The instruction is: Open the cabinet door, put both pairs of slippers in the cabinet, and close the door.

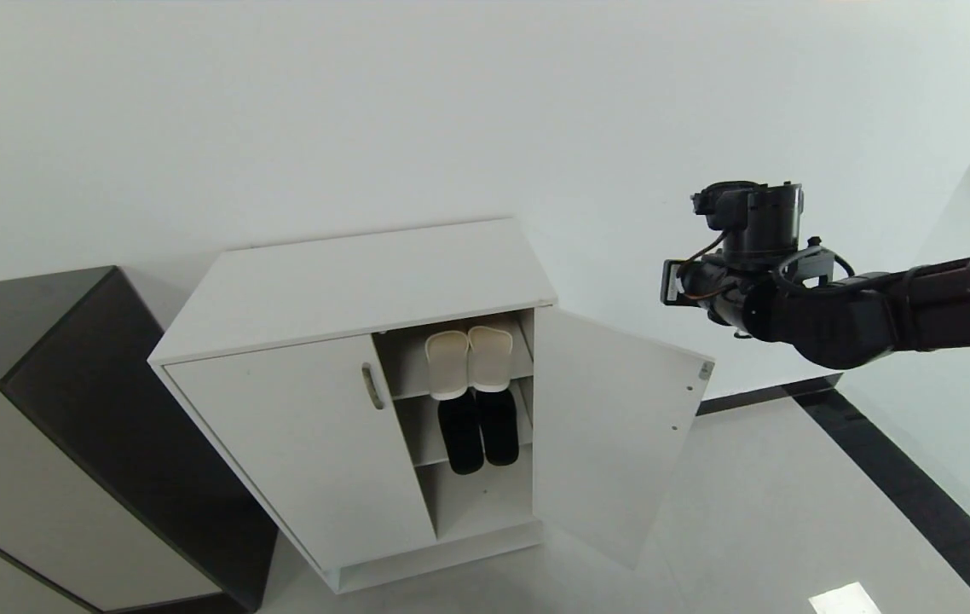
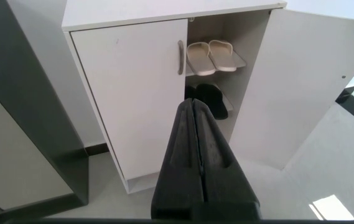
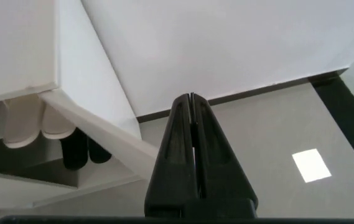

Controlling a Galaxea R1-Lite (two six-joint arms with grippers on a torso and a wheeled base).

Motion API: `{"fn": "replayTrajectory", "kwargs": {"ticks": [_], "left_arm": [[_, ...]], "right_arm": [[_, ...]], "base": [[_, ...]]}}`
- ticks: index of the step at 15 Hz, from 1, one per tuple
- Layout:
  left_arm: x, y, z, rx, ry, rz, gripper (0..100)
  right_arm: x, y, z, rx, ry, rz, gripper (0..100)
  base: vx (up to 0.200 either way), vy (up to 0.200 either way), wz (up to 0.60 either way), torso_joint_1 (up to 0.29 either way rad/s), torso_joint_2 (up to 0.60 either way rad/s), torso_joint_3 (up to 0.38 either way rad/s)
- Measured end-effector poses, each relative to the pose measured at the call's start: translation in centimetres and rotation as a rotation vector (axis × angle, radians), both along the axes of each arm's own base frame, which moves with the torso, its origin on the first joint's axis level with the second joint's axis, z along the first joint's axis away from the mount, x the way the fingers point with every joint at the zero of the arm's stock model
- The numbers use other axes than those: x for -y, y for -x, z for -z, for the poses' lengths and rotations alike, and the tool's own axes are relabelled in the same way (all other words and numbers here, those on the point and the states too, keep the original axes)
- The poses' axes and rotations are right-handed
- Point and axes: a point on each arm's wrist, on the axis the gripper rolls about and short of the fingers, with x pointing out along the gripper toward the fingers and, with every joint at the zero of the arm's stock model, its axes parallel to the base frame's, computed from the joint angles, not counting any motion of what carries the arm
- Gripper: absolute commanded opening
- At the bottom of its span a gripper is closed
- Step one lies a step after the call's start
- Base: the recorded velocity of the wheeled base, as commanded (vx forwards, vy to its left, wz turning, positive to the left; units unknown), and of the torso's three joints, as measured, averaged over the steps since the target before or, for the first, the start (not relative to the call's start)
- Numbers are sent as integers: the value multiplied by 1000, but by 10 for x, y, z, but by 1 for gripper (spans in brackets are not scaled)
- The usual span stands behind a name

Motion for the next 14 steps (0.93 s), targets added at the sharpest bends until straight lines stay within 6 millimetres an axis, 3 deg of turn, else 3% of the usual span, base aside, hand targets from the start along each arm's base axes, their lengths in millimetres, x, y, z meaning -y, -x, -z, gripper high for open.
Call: {"fn": "replayTrajectory", "kwargs": {"ticks": [6,14], "left_arm": [[0,0,0,0,0,-1,0],[0,0,0,0,0,0,0]], "right_arm": [[7,-42,42,-76,-11,27,0],[-2,-42,75,-171,11,15,0]], "base": [[0,0,0,0,0,0],[0,0,0,0,0,0]]}}
